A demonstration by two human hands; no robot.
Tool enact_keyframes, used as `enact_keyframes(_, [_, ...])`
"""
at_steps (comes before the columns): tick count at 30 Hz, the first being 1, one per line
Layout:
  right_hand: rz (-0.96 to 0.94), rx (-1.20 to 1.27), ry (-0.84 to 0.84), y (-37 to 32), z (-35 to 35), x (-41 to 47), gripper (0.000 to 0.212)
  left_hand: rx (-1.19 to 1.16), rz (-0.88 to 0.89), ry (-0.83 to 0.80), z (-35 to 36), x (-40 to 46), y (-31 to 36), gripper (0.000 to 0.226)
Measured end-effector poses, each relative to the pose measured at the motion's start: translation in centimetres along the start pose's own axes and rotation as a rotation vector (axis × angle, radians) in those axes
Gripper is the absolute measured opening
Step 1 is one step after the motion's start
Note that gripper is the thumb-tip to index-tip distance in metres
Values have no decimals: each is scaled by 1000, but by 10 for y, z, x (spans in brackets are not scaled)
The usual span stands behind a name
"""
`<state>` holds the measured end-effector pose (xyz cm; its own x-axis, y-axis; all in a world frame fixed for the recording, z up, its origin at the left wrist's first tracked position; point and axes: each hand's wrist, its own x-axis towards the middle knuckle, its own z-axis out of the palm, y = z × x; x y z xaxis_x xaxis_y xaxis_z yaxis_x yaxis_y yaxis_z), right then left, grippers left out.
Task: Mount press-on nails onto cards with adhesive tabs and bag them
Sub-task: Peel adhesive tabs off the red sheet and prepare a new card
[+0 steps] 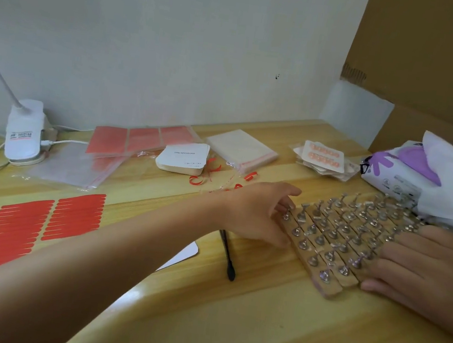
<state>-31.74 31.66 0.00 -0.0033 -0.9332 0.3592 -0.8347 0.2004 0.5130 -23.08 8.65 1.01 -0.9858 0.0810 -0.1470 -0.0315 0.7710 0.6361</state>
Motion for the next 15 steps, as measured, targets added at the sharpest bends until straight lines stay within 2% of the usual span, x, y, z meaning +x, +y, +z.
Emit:
enact_keyframes(1, [-3,74,-15,0,2,-11,48,12,9,13,1,0,0,85])
enact_keyframes(2, [-3,59,60,-8,5,-19,49,30,19,29,2,0,0,87])
enact_keyframes(7, [-17,219,164,-25,-14,-18,48,77,51,66,5,4,-3,91])
enact_keyframes(12, [-77,65,246,-47,-15,7,31,61,62,73,-1,-2,-2,87])
enact_keyframes(15, [-44,84,248,-49,-15,13,26,55,94,197,-24,-23,-5,73])
